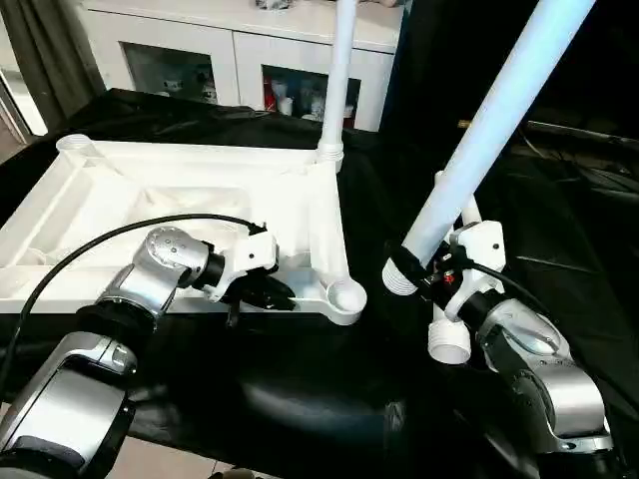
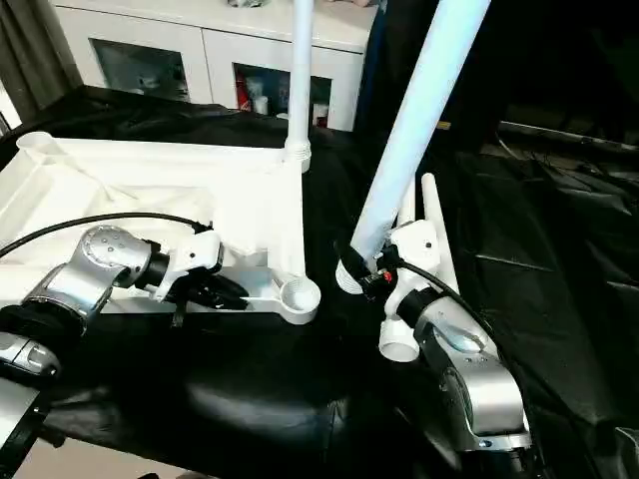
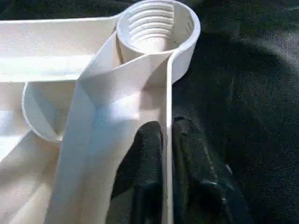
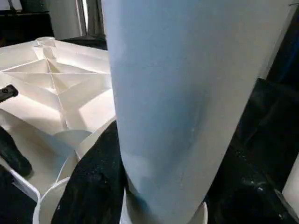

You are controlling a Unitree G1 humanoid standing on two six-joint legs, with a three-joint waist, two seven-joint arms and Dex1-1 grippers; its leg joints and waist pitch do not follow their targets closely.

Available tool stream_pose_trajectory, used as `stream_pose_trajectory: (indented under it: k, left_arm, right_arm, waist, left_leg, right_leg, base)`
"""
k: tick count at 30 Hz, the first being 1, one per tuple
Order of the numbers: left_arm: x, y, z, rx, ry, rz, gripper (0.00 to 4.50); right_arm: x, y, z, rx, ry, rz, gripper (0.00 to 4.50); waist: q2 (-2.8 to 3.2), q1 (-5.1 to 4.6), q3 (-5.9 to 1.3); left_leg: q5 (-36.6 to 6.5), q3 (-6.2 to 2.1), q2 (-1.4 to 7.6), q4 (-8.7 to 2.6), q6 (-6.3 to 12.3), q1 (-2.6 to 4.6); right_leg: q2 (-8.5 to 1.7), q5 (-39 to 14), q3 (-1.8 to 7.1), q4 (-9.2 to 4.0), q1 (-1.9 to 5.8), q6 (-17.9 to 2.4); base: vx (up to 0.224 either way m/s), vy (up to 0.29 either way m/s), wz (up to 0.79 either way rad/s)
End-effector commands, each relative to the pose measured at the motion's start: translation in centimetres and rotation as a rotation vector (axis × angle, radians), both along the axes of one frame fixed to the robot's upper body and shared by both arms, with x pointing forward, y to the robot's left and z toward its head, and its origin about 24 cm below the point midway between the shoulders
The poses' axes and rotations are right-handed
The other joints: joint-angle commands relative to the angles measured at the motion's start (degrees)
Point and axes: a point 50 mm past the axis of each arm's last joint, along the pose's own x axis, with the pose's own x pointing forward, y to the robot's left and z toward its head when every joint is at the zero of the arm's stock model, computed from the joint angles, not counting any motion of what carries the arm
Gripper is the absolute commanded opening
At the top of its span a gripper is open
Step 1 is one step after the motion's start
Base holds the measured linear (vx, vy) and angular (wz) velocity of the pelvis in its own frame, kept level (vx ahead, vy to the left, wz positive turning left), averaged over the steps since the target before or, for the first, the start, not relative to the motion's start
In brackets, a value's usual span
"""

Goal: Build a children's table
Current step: Insert table leg to table base

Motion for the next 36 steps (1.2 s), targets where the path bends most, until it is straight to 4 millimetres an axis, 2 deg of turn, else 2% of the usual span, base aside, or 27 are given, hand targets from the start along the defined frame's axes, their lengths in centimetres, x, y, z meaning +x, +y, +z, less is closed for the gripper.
stream_pose_trajectory:
  k: [1, 8, 9, 13, 14, 15, 17, 20, 21, 22, 23, 24, 25, 26, 27, 29, 32, 36]
  left_arm:
    - [0.4, 0.0, 0.7, 0.025, -0.025, -0.015, 0.16]
    - [0.4, 0.4, 0.5, 0.049, -0.022, -0.011, 0.06]
    - [0.4, 0.5, 0.5, 0.051, -0.021, -0.009, 0.06]
    - [0.6, 0.6, 0.9, 0.022, -0.015, 0.022, 0.0]
    - [0.6, 0.5, 1.0, 0.007, -0.01, 0.035, 0.0]
    - [0.6, 0.4, 1.1, -0.003, -0.006, 0.042, 0.0]
    - [0.4, 0.0, 1.1, -0.012, 0.016, 0.039, 0.0]
    - [-0.5, -1.1, 0.3, -0.004, 0.071, 0.039, 0.0]
    - [-0.7, -1.5, 0.0, -0.012, 0.081, 0.047, 0.0]
    - [-0.8, -2.0, -0.1, -0.028, 0.085, 0.069, 0.0]
    - [-0.8, -2.2, -0.2, -0.033, 0.084, 0.076, 0.0]
    - [-0.8, -2.4, -0.1, -0.039, 0.082, 0.087, 0.0]
    - [-0.8, -2.7, -0.1, -0.042, 0.079, 0.104, 0.0]
    - [-0.9, -2.8, 0.0, -0.039, 0.074, 0.114, 0.0]
    - [-0.9, -2.9, 0.1, -0.036, 0.067, 0.121, 0.0]
    - [-1.0, -2.8, 0.2, -0.02, 0.061, 0.142, 0.0]
    - [-1.1, -2.5, 0.3, 0.009, 0.043, 0.17, 0.0]
    - [-1.1, -2.0, 0.4, 0.015, 0.024, 0.201, 0.0]
  right_arm:
    - [-0.2, 0.1, 0.7, -0.001, -0.025, 0.012, 1.86]
    - [-0.1, 0.2, 0.8, 0.004, -0.024, 0.018, 1.86]
    - [-0.1, 0.2, 0.8, 0.008, -0.022, 0.02, 1.86]
    - [0.1, 0.6, 0.8, 0.051, 0.021, 0.056, 1.86]
    - [0.2, 0.9, 0.9, 0.077, 0.041, 0.084, 1.86]
    - [0.3, 1.1, 1.0, 0.093, 0.053, 0.103, 1.86]
    - [0.6, 2.0, 1.3, 0.114, 0.096, 0.194, 1.86]
    - [1.3, 3.2, 1.1, 0.041, 0.152, 0.331, 1.86]
    - [1.6, 3.4, 1.0, 0.012, 0.158, 0.352, 1.86]
    - [2.1, 3.5, 1.0, -0.018, 0.156, 0.376, 1.86]
    - [2.3, 3.6, 1.0, -0.025, 0.155, 0.383, 1.86]
    - [2.5, 3.6, 1.1, -0.032, 0.159, 0.394, 1.86]
    - [2.8, 3.6, 1.1, -0.04, 0.168, 0.409, 1.86]
    - [3.0, 3.5, 1.2, -0.047, 0.176, 0.418, 1.86]
    - [3.3, 3.4, 1.0, -0.08, 0.188, 0.431, 1.86]
    - [3.7, 3.2, 0.9, -0.117, 0.203, 0.446, 1.86]
    - [4.0, 2.9, 0.9, -0.136, 0.211, 0.458, 1.86]
    - [4.3, 2.5, 1.2, -0.145, 0.213, 0.469, 1.86]
  waist:
    - [0.68, 0.17, -3.45]
    - [0.65, 0.15, -3.46]
    - [0.5, 0.14, -3.45]
    - [0.63, 0.12, -3.39]
    - [1.11, 0.23, -3.43]
    - [0.82, 0.08, -3.41]
    - [0.83, 0.04, -3.44]
    - [0.91, 0.07, -3.53]
    - [0.33, 0.03, -3.57]
    - [0.53, 0.11, -3.76]
    - [0.38, 0.23, -3.83]
    - [-0.34, 0.31, -3.97]
    - [-0.11, 0.51, -4.17]
    - [-0.61, 0.45, -4.09]
    - [-0.74, 0.48, -3.94]
    - [-0.51, 0.5, -3.74]
    - [-0.91, 0.33, -3.73]
    - [-1.03, 0.17, -3.71]
  left_leg:
    - [-6.9, -1.69, 4.63, -4.7, 0.25, 0.67]
    - [-6.6, -1.68, 4.69, -4.72, 0.44, 0.66]
    - [-6.59, -1.65, 4.68, -4.72, 0.49, 0.64]
    - [-6.91, -1.73, 4.72, -4.8, 0.53, 0.69]
    - [-6.9, -1.77, 4.72, -4.77, 0.47, 0.75]
    - [-7.24, -1.75, 4.75, -4.8, 0.42, 0.7]
    - [-6.63, -1.8, 4.74, -4.76, 0.6, 0.56]
    - [-4.0, -1.55, 4.73, -4.42, 1.21, 0.52]
    - [-2.83, -1.41, 4.68, -4.33, 1.72, 0.35]
    - [-1.66, -1.46, 4.61, -4.18, 2.02, 0.35]
    - [-0.86, -1.32, 4.57, -3.97, 2.58, 0.33]
    - [-0.16, -1.19, 4.54, -3.92, 3.1, 0.39]
    - [1.16, -1.16, 4.55, -3.73, 3.81, 0.39]
    - [1.65, -1.16, 4.54, -3.76, 4.28, 0.18]
    - [1.16, -1.14, 4.43, -3.76, 4.79, 0.06]
    - [-0.06, -1.19, 4.54, -3.85, 4.46, 0.13]
    - [-0.76, -1.26, 4.63, -3.99, 3.76, 0.17]
    - [-1.22, -1.23, 4.52, -3.93, 3.6, 0.22]
  right_leg:
    - [-6.32, 0.26, 3.46, -4.23, 2.51, -14.22]
    - [-6.39, 1.2, 3.46, -4.16, 2.52, -14.44]
    - [-6.35, 0.95, 3.46, -4.2, 2.53, -14.36]
    - [-6.35, -0.01, 3.45, -4.21, 2.53, -14.48]
    - [-6.4, 0.12, 3.45, -4.19, 2.45, -14.58]
    - [-6.36, 0.27, 3.45, -4.22, 2.53, -14.9]
    - [-6.4, 0.42, 3.4, -4.06, 2.7, -15.31]
    - [-6.37, 2.69, 3.36, -3.82, 2.62, -16.09]
    - [-6.29, 4.34, 3.35, -3.7, 2.69, -16.25]
    - [-6.35, 5.89, 3.17, -3.3, 2.72, -16.97]
    - [-6.28, 6.9, 3.18, -3.29, 2.65, -17.13]
    - [-6.18, 7.68, 3.16, -3.28, 2.69, -17.08]
    - [-6.15, 9.6, 3.09, -2.87, 2.61, -17.45]
    - [-6.09, 10.19, 3.05, -2.86, 2.66, -17.48]
    - [-6.1, 9.35, 2.96, -2.96, 2.64, -17.23]
    - [-6.24, 6.34, 2.97, -3.23, 2.53, -16.77]
    - [-6.15, 4.88, 2.94, -3.34, 2.56, -16.08]
    - [-6.17, 4.28, 3.02, -3.47, 2.54, -16.0]
  base:
    - [0.0, 0.0, 0.0]
    - [0.0, 0.0, 0.0]
    - [0.0, 0.0, 0.0]
    - [0.0, 0.0, 0.0]
    - [0.0, 0.0, 0.0]
    - [0.0, 0.0, 0.0]
    - [0.0, 0.0, 0.0]
    - [0.0, 0.0, 0.0]
    - [0.0, 0.0, 0.0]
    - [0.0, 0.0, 0.0]
    - [0.0, 0.0, 0.0]
    - [0.0, 0.0, 0.0]
    - [0.0, 0.0, 0.0]
    - [0.0, 0.0, 0.0]
    - [0.0, 0.0, 0.0]
    - [0.0, 0.0, 0.0]
    - [0.0, 0.0, 0.0]
    - [0.0, 0.0, 0.0]
